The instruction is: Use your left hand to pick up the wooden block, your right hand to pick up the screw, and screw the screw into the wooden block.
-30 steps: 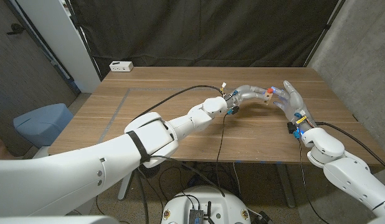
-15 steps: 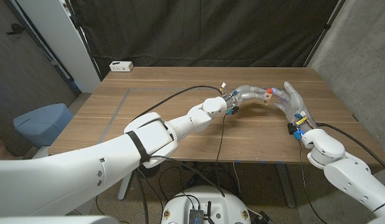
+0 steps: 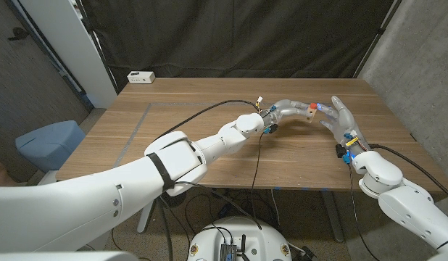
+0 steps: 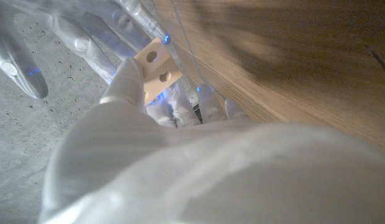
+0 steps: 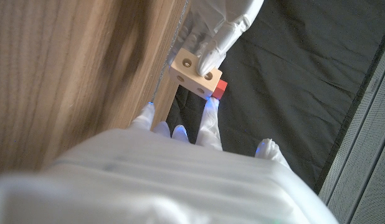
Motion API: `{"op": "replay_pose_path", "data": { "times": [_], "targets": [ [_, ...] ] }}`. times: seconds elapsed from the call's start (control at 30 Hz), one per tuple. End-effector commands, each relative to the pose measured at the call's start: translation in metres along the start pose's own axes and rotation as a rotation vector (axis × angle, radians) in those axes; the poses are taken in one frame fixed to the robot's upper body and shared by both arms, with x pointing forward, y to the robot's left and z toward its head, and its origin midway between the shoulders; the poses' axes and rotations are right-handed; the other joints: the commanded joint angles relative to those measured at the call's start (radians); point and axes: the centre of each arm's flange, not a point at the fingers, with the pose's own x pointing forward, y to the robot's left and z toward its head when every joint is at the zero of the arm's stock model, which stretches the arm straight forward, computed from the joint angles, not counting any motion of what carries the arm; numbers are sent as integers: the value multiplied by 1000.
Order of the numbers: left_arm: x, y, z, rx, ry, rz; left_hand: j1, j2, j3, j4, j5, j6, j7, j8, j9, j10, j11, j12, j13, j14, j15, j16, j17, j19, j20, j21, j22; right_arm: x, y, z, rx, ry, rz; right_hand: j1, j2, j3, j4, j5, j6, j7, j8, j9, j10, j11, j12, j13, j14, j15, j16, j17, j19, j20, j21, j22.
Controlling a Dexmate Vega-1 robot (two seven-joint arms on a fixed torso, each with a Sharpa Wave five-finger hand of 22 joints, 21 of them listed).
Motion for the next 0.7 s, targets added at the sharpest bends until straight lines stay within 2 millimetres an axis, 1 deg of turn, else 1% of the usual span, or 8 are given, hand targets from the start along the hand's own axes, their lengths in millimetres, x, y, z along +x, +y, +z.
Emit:
{"op": "replay_pose_path", "data": {
  "times": [0.03, 0.7],
  "targets": [
    [1, -2, 1, 0, -2, -3, -17, 39, 45, 43, 5, 81, 34, 8, 3, 11, -3, 18, 5, 12, -96, -1, 1, 8, 2, 0, 3, -3, -1, 2, -4, -1, 0, 1, 10, -3, 2, 5, 21, 6, 7, 5, 10, -1, 6, 2, -10, -7, 4, 3, 6, 2, 10, 1],
    [1, -3, 1, 1, -4, -6, -17, 40, 45, 44, 5, 81, 34, 8, 3, 10, -3, 17, 4, 11, -97, -1, 2, 9, 2, 0, 3, -6, -1, 3, -7, -3, 12, 3, 12, -3, 2, 7, 70, 3, 14, 5, 34, -6, 7, 2, 1, -12, 5, 2, 11, 1, 7, 1]
  ]
}}
